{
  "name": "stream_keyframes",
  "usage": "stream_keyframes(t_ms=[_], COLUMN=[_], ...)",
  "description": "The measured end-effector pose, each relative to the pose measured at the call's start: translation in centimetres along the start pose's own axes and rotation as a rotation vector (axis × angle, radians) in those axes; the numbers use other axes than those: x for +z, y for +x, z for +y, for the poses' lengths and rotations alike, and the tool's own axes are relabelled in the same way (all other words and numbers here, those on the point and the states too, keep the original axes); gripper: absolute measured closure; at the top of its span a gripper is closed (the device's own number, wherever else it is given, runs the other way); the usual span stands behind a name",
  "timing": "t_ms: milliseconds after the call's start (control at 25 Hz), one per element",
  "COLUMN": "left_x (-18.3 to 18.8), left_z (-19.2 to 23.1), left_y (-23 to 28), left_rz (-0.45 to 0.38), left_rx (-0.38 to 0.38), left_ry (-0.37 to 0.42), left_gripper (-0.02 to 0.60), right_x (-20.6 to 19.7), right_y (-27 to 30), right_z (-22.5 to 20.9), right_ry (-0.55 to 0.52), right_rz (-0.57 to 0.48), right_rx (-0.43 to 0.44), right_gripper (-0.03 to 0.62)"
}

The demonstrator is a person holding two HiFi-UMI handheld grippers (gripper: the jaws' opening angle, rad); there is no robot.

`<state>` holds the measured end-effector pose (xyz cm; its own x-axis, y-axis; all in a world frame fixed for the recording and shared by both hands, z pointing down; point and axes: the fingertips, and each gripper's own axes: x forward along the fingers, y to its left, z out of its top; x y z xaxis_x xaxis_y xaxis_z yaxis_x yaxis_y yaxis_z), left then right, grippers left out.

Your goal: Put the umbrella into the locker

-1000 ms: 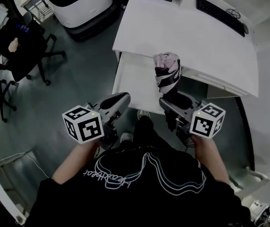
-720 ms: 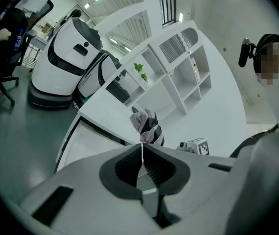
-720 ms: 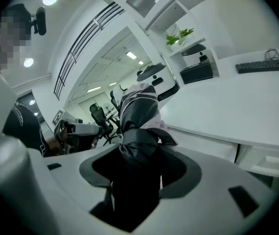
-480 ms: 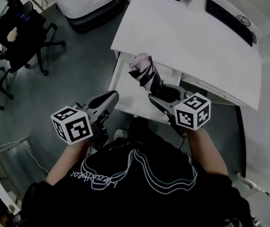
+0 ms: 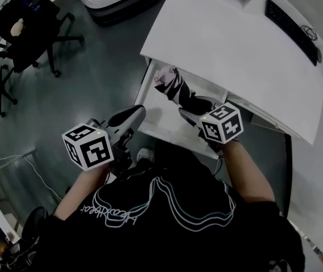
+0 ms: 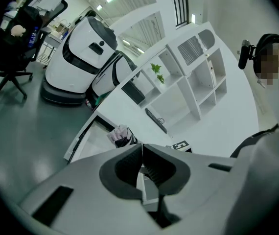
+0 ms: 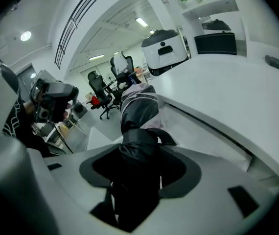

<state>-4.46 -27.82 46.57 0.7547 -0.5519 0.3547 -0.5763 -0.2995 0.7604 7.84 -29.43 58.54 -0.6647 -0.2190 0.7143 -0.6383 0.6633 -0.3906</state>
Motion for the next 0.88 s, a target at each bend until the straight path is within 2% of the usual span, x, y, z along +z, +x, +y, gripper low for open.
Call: stream_keyframes(t_ms=[400,880], left_x=[0.1,-0.7], left_z=[2.5,4.5], left_y=[-1.0,-1.6], left_rz=[-0.009,-0.018], left_rx=[0.051,0.069], left_ry=[-0.028,-0.064], left_gripper=[0.569,0.569], right_x=[-3.9,-8.0], right_y=[6.9,11.7], right_z=[-2.6,-5.9], right_ry=[-0.018,-0.056], right_rz=[0.159,0.235], right_rx=[-0.05,-0.151], right_gripper=[0.361,0.359])
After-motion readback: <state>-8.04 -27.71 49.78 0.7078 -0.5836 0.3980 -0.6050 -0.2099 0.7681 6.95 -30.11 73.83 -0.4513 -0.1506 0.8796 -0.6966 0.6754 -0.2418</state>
